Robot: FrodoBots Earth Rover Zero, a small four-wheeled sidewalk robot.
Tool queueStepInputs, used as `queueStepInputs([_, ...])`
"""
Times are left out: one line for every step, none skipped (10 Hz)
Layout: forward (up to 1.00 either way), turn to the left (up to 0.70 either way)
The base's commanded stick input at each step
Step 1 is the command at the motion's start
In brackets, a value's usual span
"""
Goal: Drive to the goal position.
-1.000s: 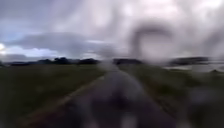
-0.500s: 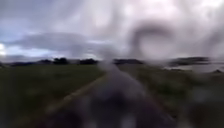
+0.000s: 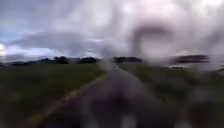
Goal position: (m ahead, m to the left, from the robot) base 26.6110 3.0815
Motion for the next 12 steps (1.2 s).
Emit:
queueStepInputs([0.70, 0.00])
queueStepInputs([0.70, 0.00])
queueStepInputs([0.70, 0.00])
queueStepInputs([0.70, 0.00])
queueStepInputs([0.70, 0.00])
queueStepInputs([0.70, 0.00])
queueStepInputs([0.70, 0.00])
queueStepInputs([0.70, 0.00])
queueStepInputs([0.70, 0.00])
queueStepInputs([0.70, 0.00])
queueStepInputs([0.70, 0.00])
queueStepInputs([0.70, 0.00])
